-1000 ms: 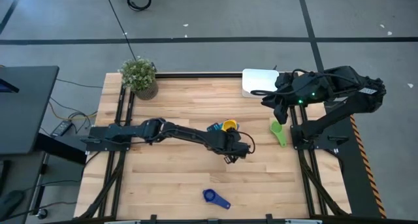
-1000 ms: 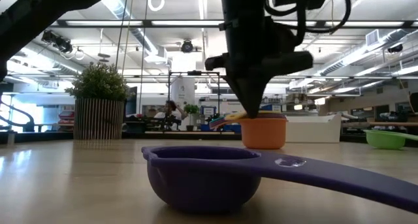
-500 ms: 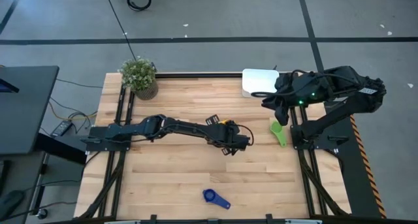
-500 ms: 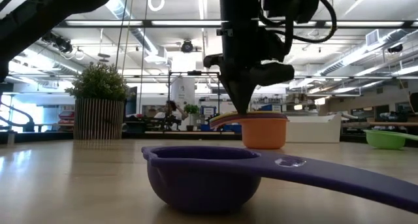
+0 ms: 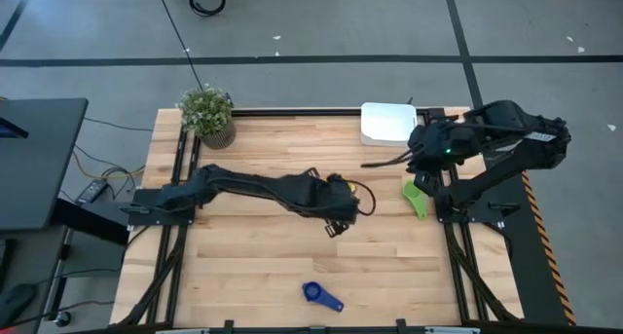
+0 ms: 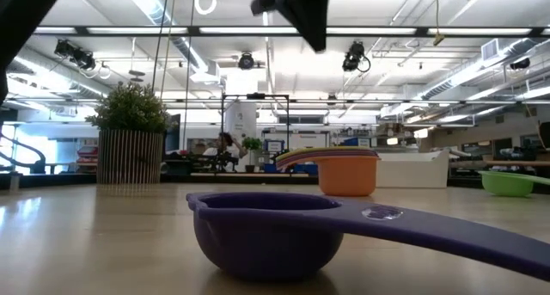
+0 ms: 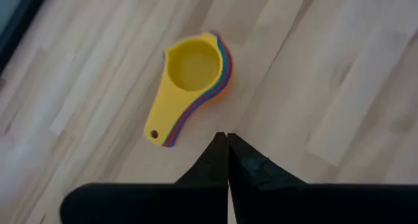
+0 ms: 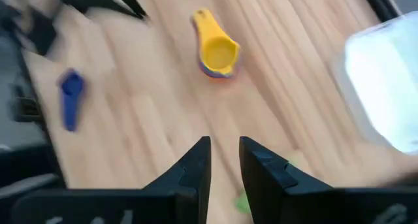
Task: Nest measuring cups in basket
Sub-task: Stack the green measuring cup on top of the yellow measuring cup
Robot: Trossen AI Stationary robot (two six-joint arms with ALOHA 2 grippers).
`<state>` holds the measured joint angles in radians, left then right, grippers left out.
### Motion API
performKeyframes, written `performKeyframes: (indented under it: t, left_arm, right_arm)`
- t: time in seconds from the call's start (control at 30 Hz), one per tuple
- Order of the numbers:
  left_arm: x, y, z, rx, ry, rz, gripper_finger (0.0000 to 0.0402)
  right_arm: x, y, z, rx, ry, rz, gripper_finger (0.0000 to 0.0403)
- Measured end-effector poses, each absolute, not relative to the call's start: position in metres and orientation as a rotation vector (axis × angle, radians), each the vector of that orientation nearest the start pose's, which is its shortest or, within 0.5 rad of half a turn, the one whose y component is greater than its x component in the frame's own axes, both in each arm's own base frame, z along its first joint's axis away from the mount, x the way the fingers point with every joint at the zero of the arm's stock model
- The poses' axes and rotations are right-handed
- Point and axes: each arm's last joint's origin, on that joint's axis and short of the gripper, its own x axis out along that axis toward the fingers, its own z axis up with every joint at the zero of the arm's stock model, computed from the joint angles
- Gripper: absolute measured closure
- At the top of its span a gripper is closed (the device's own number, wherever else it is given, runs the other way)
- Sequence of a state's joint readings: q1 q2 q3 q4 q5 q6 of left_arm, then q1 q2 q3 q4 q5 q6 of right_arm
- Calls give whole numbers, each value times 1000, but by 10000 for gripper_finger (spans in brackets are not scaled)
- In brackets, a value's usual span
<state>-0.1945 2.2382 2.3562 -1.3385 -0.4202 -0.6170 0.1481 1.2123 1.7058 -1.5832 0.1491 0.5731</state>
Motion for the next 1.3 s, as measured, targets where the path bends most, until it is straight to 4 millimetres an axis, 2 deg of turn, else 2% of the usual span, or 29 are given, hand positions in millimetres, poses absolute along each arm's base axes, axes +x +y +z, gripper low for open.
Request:
performKeyframes:
  t: [0.13, 0.2, 0.3, 0.53, 0.7, 0.83, 1.07, 1.3]
  left_arm:
    - [429, -72, 344, -203, 977, 525, 399]
    - [420, -71, 355, -209, 961, 521, 399]
    - [406, -71, 370, -200, 967, 512, 399]
    - [370, -71, 396, -122, 1024, 479, 399]
    - [356, -75, 407, -83, 1031, 454, 399]
    - [349, -77, 413, -59, 1020, 428, 399]
    - [348, -76, 415, -62, 1016, 428, 399]
    - [348, -75, 415, -71, 1015, 435, 399]
  right_arm:
    - [168, 19, 425, 391, 1052, -291, 303]
    - [171, 18, 415, 407, 1114, -338, 293]
    - [181, 16, 393, 436, 1186, -413, 278]
    - [188, 9, 332, 571, 1375, -662, 259]
    - [191, 6, 293, 697, 1448, -740, 259]
    - [192, 6, 267, 703, 1456, -753, 259]
    - [179, 2, 218, 665, 1549, -794, 258]
    - [169, -2, 185, 666, 1563, -808, 258]
